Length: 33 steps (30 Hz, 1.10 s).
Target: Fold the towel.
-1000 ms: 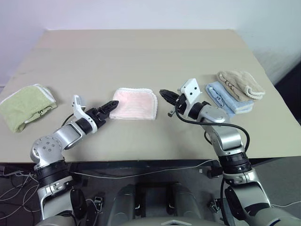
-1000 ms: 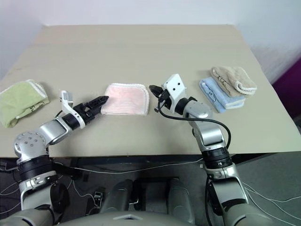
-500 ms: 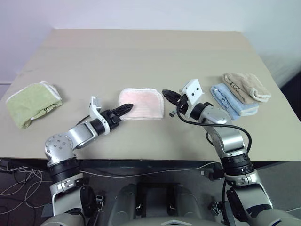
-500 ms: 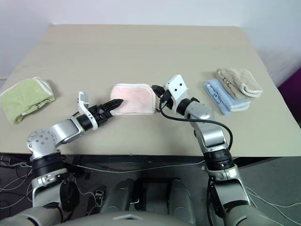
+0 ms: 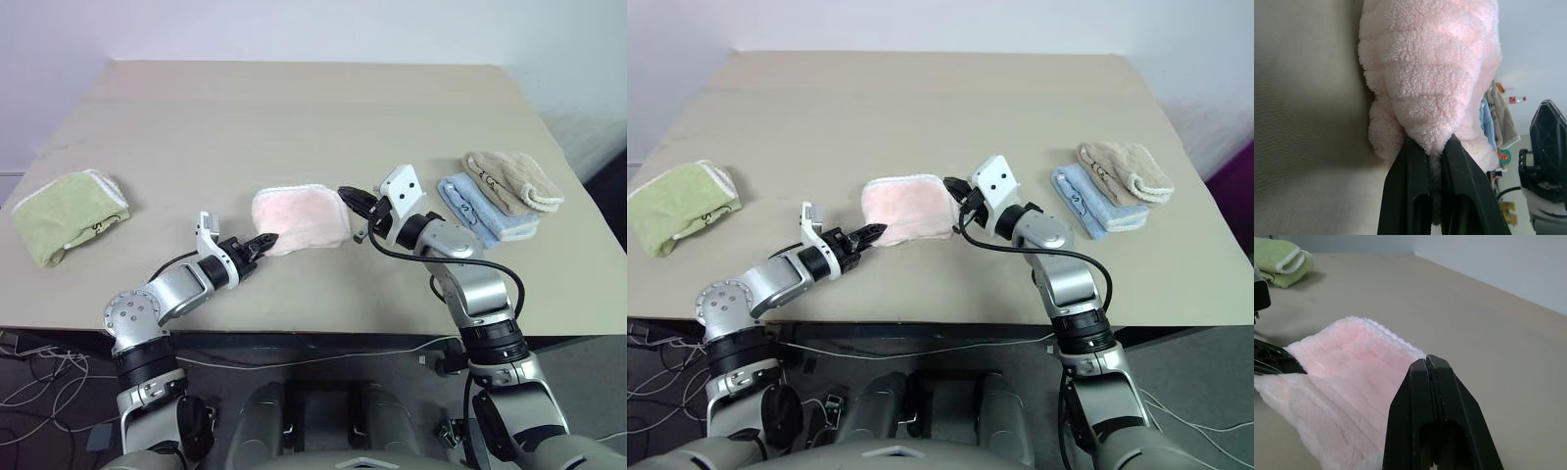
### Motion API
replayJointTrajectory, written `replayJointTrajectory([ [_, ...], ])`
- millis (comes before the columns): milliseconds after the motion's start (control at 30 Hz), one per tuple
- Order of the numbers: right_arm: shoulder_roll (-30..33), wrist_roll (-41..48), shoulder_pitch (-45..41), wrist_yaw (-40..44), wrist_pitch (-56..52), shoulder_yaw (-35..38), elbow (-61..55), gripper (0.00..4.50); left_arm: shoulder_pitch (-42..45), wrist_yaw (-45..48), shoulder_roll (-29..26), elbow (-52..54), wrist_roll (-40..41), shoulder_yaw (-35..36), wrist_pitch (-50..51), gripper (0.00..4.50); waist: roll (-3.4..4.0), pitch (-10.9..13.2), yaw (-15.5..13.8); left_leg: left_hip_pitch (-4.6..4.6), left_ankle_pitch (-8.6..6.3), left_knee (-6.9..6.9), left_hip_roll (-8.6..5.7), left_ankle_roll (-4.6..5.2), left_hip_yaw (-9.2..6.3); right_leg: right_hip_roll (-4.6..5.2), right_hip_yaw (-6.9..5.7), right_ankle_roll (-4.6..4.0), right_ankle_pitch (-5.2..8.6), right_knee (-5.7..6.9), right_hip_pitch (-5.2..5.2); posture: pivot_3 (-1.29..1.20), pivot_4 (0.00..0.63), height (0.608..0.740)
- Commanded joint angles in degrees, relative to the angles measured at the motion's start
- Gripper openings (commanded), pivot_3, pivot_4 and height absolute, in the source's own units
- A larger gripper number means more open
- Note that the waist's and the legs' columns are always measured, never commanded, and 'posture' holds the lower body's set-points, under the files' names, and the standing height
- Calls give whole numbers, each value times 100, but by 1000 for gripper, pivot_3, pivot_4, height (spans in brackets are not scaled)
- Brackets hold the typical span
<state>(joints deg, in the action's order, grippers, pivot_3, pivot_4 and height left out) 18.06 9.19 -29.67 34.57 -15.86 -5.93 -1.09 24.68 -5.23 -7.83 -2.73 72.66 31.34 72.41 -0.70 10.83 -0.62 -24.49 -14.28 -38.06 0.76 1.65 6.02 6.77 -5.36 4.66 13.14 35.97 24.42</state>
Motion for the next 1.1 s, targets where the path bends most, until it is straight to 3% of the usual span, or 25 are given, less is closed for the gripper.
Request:
replayJointTrajectory([
  [33, 21, 23, -113, -9, 116, 63, -276, 0, -131, -112, 60, 63, 204, 1, -149, 16, 0, 0, 0, 0, 0, 0, 0, 0, 0, 1, 0, 0, 0, 0, 0, 0, 150, 740],
  [200, 31, 53, -169, -23, 116, 116, -338, 0, -71, -264, 214, 209, 355, -22, -561, 16, 0, 0, -4, -1, 0, 0, 1, 1, 0, 1, 0, 0, 0, -1, 0, 0, 150, 740],
  [300, 32, 78, -246, -46, 113, 163, -392, 0, 487, -243, 140, 183, 453, 211, -1236, 16, -9, 6, -8, -5, -8, 0, 2, 12, -2, 1, -1, -1, 0, -1, 3, 0, 150, 740],
  [467, 29, 81, -282, -64, 87, 160, -458, 0, 1117, 134, -540, 9, 183, 431, -2033, 16, -10, 7, 39, -9, 6, 2, 6, 9, 0, -6, -1, -2, 0, -6, 8, 0, 150, 740],
  [600, 26, 77, -189, -77, 67, 134, -565, 0, 1263, 485, -1477, -519, -92, 935, -2724, 16, -9, 9, 138, -10, 9, 8, 7, 11, 5, -18, -1, -1, 0, -13, 8, 0, 150, 740],
  [733, 34, 85, -122, -79, 33, 135, -660, 0, 956, 750, -2271, -1026, -247, 1423, -3053, 16, -13, 12, 174, -11, 10, 10, 14, 9, 7, -27, -1, 0, 0, -13, 11, 0, 150, 740],
  [867, 74, 95, -65, -31, 8, 125, -698, 0, 80, 958, -2727, -1218, -377, 1881, -3113, 16, -12, 12, 163, -11, 8, 11, 12, 7, 8, -22, 0, 0, 1, -15, 12, 0, 150, 740],
  [1100, 59, 85, -177, 128, 77, 21, -522, 0, -1011, 1030, -2395, -953, -461, 2059, -3294, 16, -24, 15, 122, -13, -7, 17, 12, -5, -9, 4, -9, -9, -3, -43, 25, 0, 150, 740],
])
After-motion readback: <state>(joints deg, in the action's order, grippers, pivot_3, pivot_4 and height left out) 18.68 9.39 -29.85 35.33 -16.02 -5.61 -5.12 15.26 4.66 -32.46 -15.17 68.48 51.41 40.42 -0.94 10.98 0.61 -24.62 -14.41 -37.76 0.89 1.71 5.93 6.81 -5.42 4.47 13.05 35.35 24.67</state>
